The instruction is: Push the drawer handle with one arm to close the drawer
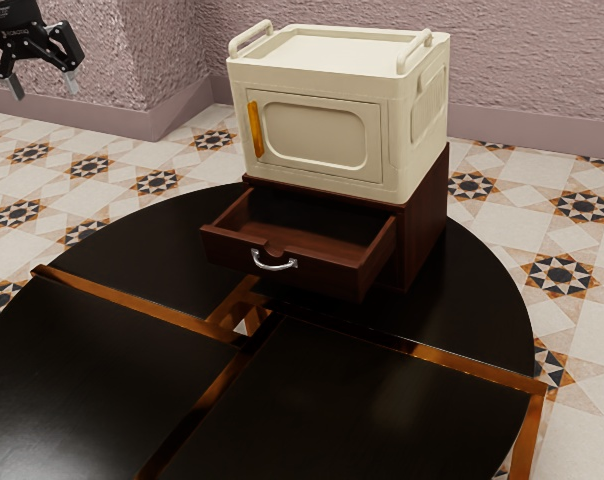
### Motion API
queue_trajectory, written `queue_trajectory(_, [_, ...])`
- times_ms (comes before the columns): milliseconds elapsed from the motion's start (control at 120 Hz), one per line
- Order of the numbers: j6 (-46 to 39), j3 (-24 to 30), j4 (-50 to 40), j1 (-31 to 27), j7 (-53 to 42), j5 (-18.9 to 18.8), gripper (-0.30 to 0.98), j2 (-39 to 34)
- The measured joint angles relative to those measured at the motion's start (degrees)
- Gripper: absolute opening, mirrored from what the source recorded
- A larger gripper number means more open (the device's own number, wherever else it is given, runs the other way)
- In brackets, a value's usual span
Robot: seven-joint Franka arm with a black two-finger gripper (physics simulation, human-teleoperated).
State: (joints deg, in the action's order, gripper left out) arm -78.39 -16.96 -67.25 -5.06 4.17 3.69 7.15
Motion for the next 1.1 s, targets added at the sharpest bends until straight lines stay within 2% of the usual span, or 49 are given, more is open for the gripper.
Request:
queue_trajectory(392, [0.0,0.1,0.1,0.0,0.0,0.0,0.67,-0.3])
queue_trajectory(517, [0.4,1.4,4.2,2.2,0.0,-0.6,0.67,-11.0])
queue_trajectory(675, [0.6,1.6,2.6,4.2,0.0,-0.7,0.67,-12.5])
queue_trajectory(725, [0.8,2.4,-4.9,6.1,0.1,-1.7,0.67,-15.8])
queue_trajectory(775, [0.5,5.2,-15.7,8.0,0.5,-3.8,0.66,-24.6])
queue_trajectory(858, [-1.7,7.8,-36.2,7.0,1.1,-4.1,0.66,-38.1])
queue_trajectory(942, [-6.0,7.9,-57.3,6.3,1.6,-4.3,0.67,-48.4])
queue_trajectory(1025, [-9.2,7.3,-71.9,6.6,2.1,-4.5,0.67,-53.6])
queue_trajectory(1100, [-11.7,5.8,-78.1,8.0,2.5,-5.3,0.67,-53.7])
